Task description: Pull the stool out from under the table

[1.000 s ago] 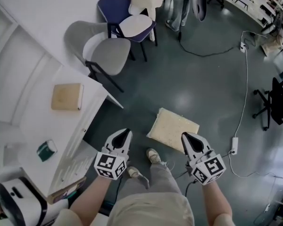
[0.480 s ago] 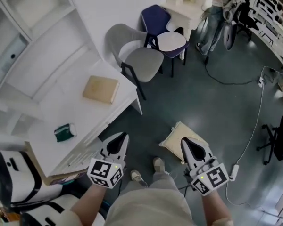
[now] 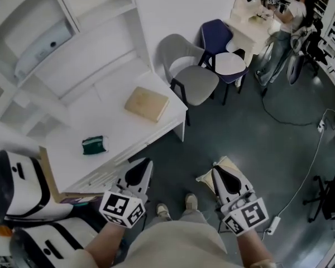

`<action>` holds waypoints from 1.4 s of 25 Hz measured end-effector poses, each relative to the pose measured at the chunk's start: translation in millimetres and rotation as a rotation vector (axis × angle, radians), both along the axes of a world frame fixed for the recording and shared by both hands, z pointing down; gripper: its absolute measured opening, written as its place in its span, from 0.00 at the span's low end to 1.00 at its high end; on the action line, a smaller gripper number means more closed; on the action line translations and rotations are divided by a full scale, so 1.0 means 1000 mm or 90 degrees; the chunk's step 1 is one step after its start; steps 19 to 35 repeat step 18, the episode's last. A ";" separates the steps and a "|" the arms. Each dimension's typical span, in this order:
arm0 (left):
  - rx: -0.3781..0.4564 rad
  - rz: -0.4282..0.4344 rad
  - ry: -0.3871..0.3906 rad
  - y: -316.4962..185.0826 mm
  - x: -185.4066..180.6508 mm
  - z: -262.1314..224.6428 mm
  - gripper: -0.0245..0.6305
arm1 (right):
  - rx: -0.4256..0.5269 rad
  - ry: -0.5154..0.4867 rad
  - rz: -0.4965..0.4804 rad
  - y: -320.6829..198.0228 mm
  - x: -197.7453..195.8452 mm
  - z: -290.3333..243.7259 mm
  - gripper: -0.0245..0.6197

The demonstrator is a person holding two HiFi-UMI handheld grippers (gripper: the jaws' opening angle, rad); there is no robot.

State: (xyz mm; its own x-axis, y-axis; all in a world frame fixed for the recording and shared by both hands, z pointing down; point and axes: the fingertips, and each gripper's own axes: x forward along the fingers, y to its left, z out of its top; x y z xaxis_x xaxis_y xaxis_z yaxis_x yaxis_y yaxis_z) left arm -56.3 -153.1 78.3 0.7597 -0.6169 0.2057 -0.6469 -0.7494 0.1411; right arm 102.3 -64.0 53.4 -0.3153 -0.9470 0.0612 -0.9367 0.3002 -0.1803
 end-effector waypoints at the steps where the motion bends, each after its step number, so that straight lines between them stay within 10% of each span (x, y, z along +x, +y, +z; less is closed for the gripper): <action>1: 0.003 -0.004 -0.003 0.004 -0.006 -0.006 0.10 | 0.001 -0.001 -0.007 0.003 -0.006 -0.008 0.07; 8: 0.020 -0.018 -0.008 0.004 -0.070 -0.047 0.10 | 0.006 0.019 -0.033 -0.003 -0.070 -0.055 0.07; 35: 0.031 -0.026 0.003 -0.003 -0.089 -0.077 0.10 | 0.019 0.045 -0.021 -0.003 -0.088 -0.092 0.07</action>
